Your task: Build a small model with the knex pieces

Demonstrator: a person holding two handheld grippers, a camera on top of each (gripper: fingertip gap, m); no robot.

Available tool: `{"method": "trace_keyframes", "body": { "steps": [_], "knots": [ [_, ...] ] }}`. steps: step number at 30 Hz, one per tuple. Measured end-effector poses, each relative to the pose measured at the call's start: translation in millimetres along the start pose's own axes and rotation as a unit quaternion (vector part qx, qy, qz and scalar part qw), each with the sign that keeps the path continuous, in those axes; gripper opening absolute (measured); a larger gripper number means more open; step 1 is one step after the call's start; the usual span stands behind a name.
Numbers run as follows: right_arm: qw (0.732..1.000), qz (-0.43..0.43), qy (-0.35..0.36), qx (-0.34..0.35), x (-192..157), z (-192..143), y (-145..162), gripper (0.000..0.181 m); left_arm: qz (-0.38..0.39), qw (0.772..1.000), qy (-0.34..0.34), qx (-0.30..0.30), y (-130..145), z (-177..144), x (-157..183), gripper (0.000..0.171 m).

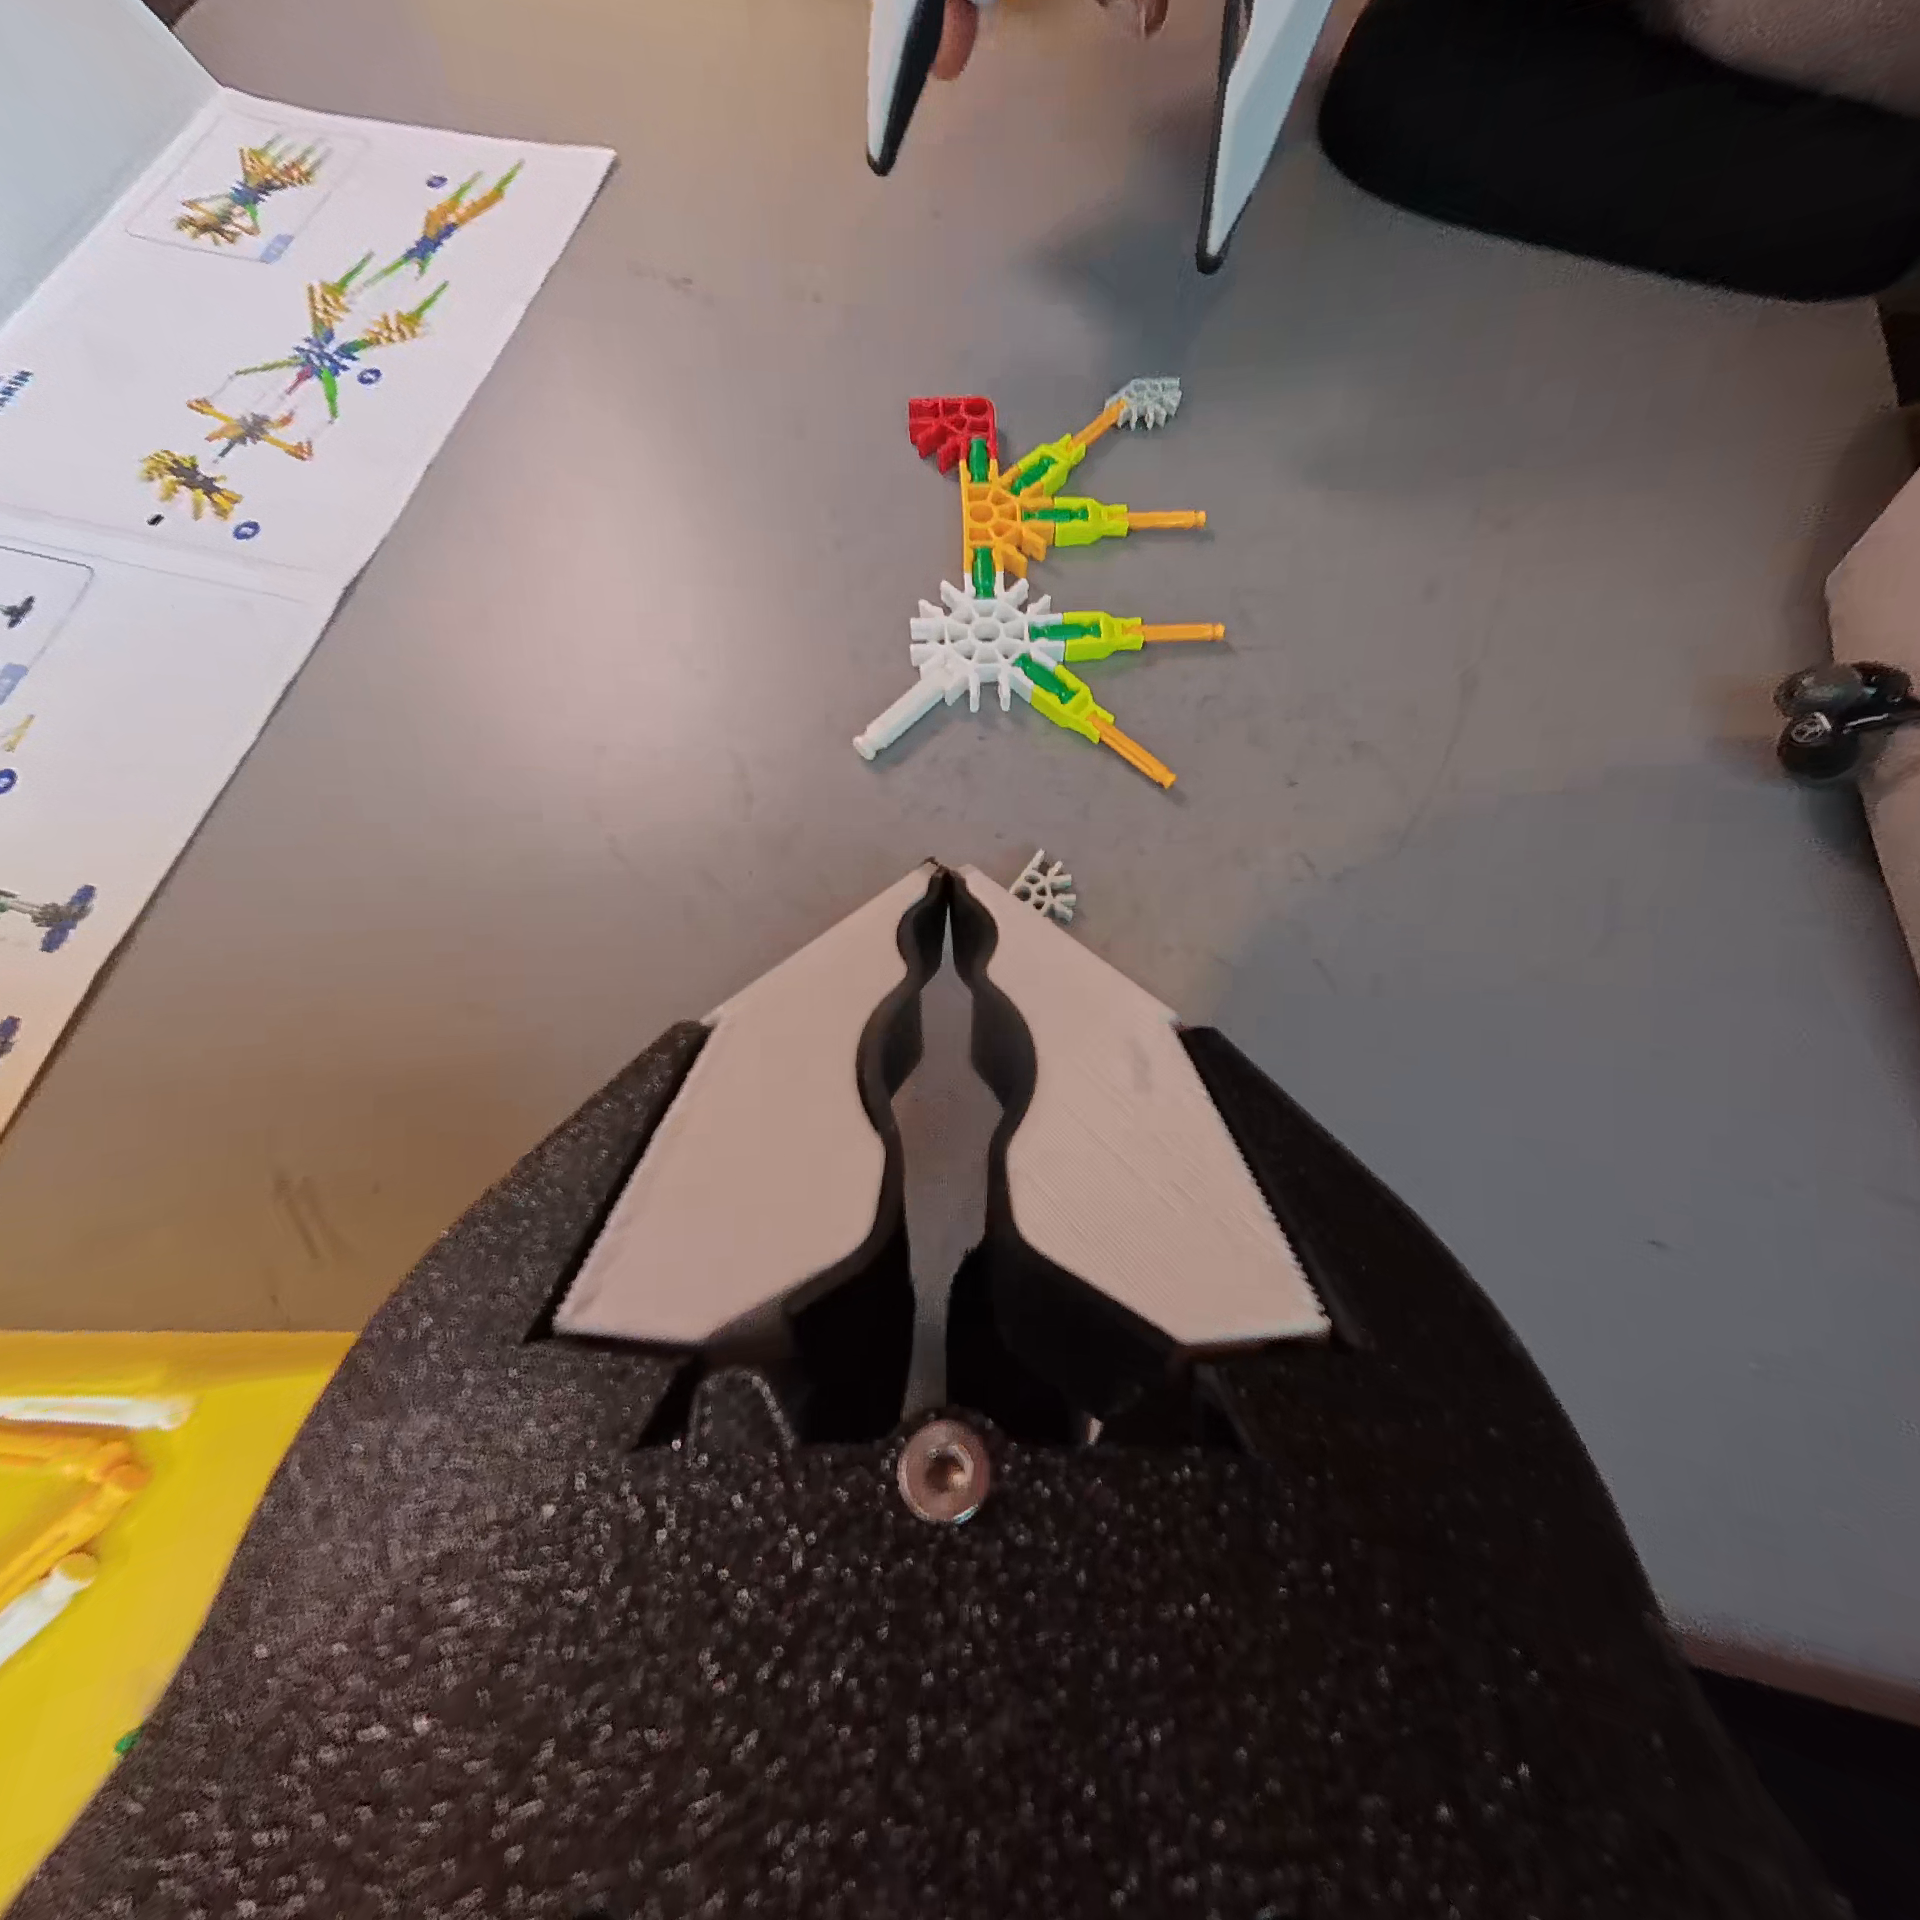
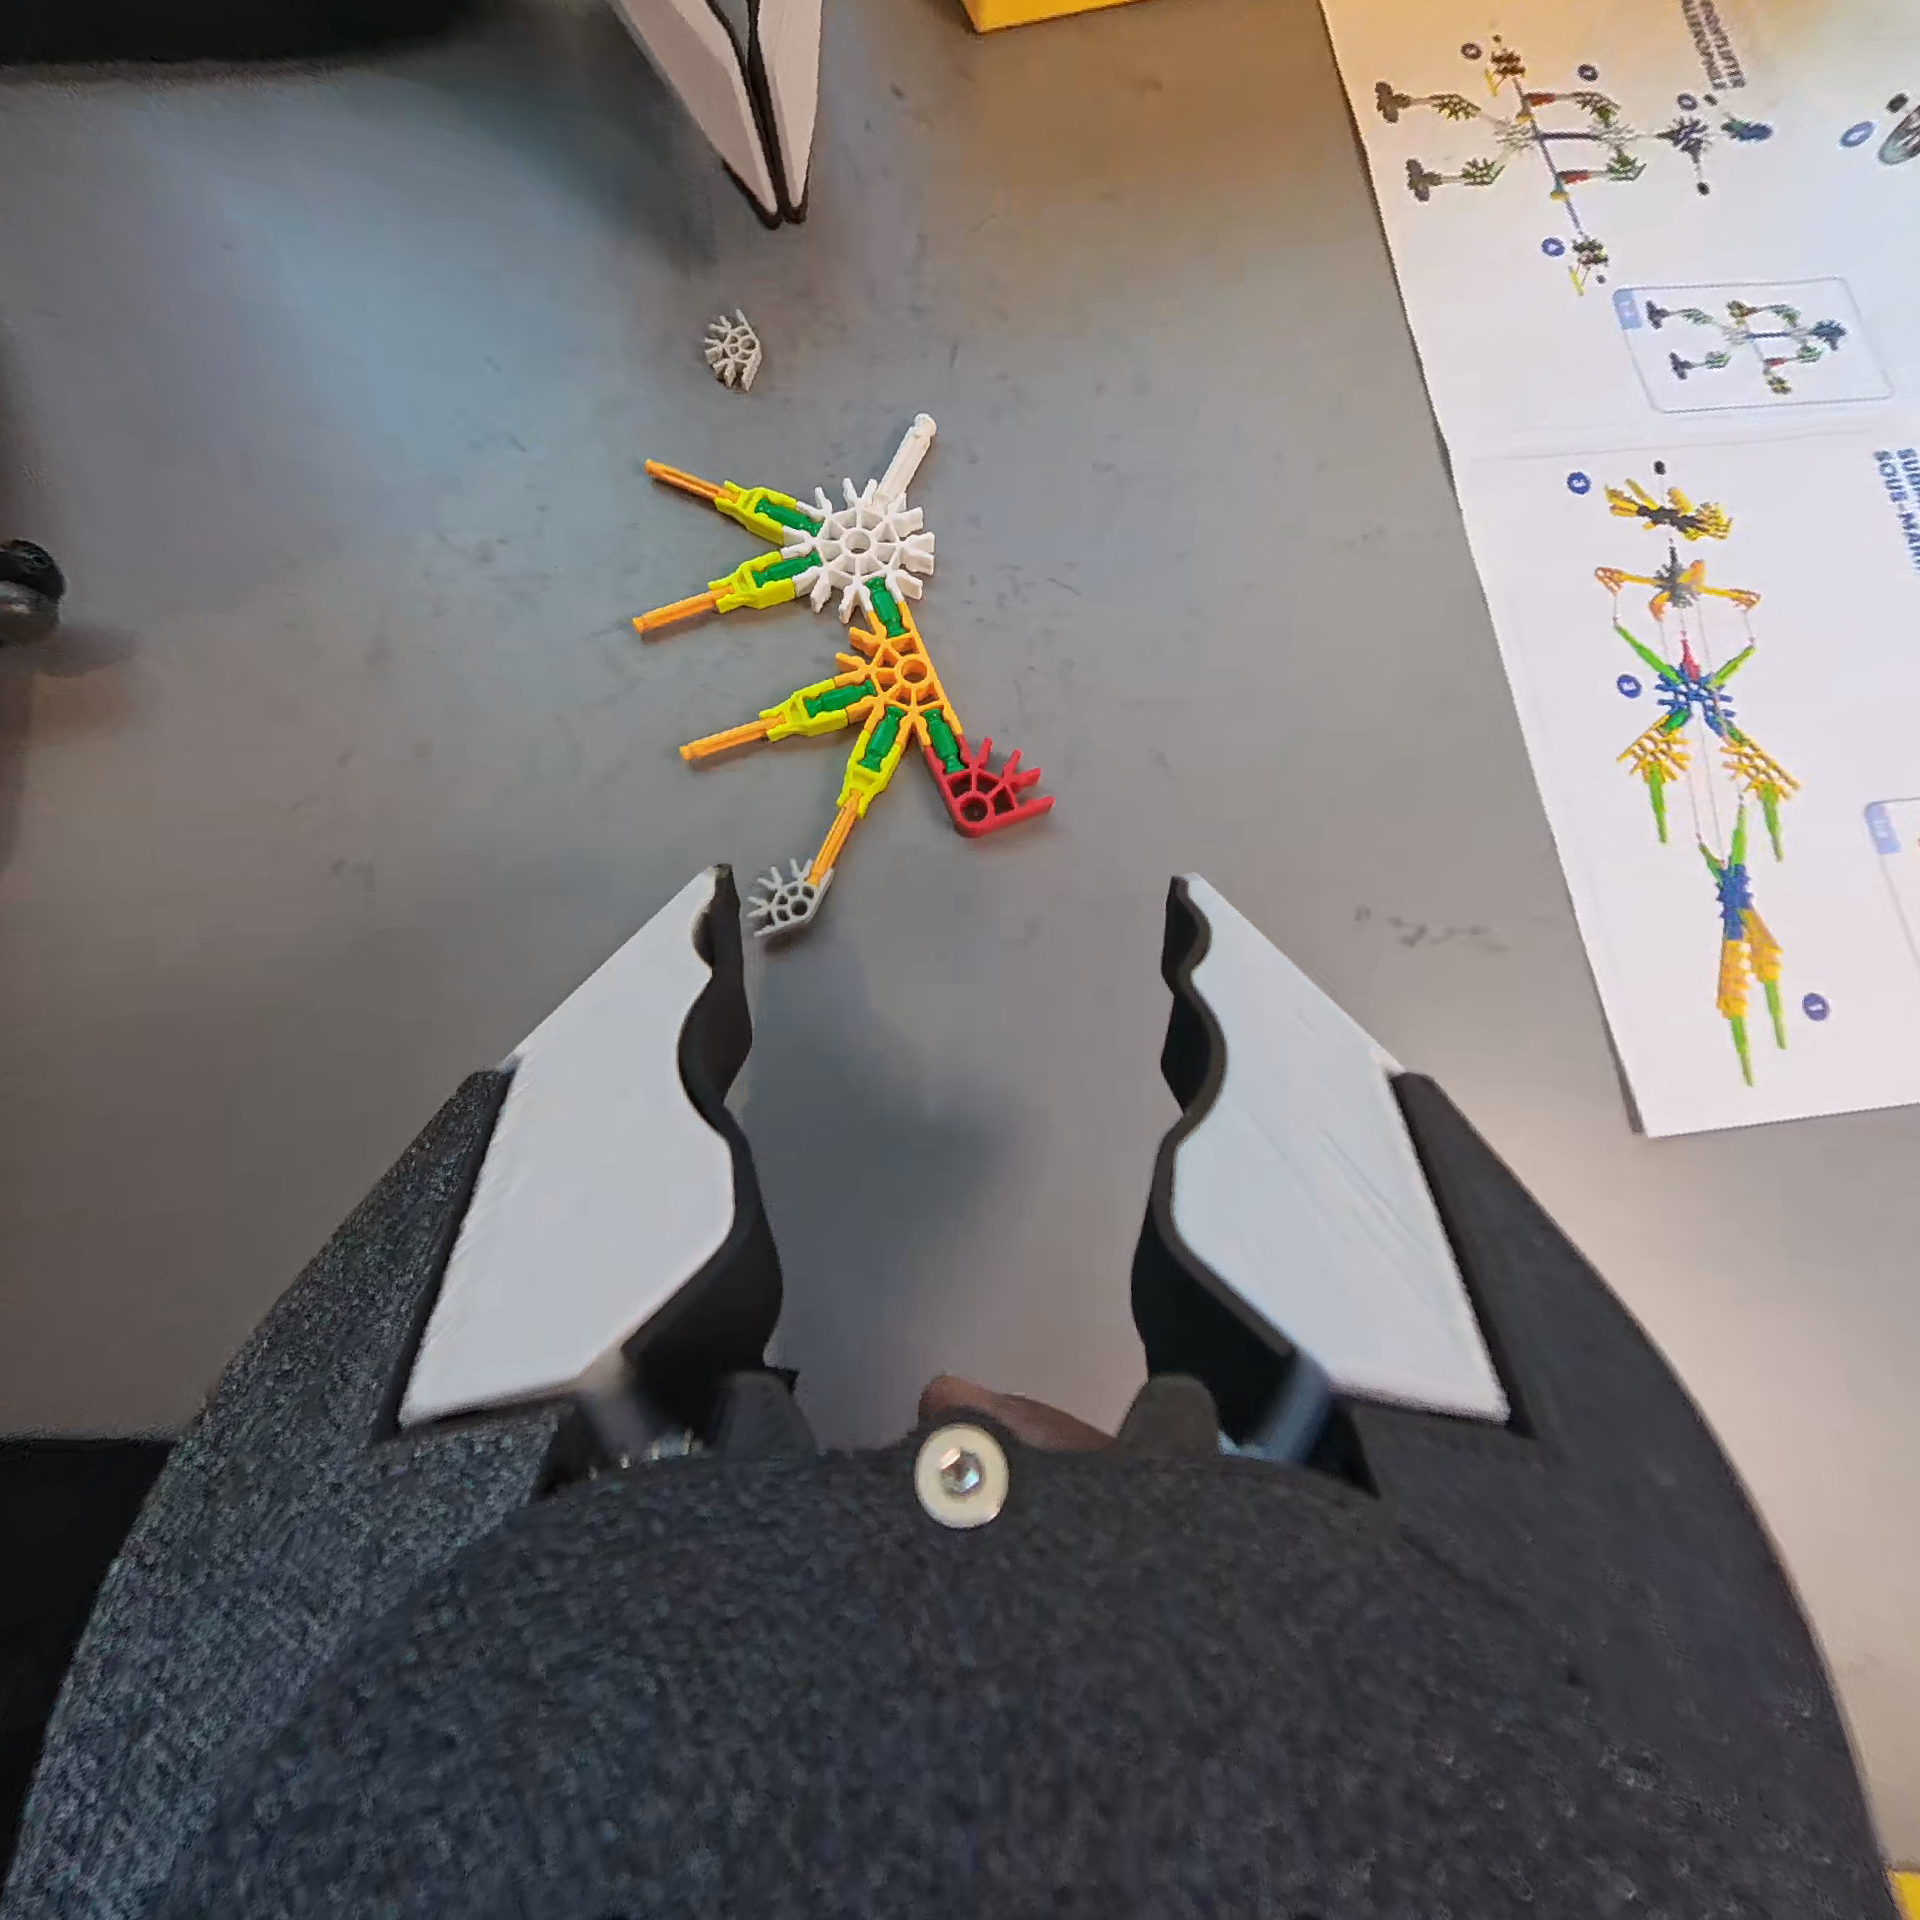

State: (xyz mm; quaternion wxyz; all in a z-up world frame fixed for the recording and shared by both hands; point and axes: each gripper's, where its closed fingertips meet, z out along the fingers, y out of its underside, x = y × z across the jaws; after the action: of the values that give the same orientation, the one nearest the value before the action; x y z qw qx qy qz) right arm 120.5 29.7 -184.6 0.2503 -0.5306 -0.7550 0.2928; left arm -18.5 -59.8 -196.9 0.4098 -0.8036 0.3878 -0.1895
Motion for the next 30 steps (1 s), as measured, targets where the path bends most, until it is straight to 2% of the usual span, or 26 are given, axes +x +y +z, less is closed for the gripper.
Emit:
{"method": "trace_keyframes", "body": {
  "steps": [3,7,15,22,25,30],
  "knots": [
    [1.0,0.0,-0.003,0.007,-3,-3,1,0.08,-0.01,1.0,0.002,0.02,-6,-3,-2,0.0],
    [1.0,-0.008,-0.014,0.002,-8,5,0,0.076,0.006,1.0,0.013,-0.009,5,0,4,0.002],
    [1.0,-0.013,-0.016,-0.002,-10,14,-1,0.075,0.01,0.999,0.037,-0.038,14,7,15,0.023],
    [1.0,-0.017,-0.014,0.001,-10,18,-3,0.074,0.031,0.997,0.033,-0.062,19,14,18,0.02],
    [1.0,-0.023,-0.012,0.011,-11,19,-8,0.073,0.026,0.997,0.035,-0.067,18,16,19,0.011],
    [0.999,-0.036,-0.012,0.026,-15,24,-18,0.07,0.022,0.997,0.015,-0.069,14,20,16,0.006]
  ]
}}
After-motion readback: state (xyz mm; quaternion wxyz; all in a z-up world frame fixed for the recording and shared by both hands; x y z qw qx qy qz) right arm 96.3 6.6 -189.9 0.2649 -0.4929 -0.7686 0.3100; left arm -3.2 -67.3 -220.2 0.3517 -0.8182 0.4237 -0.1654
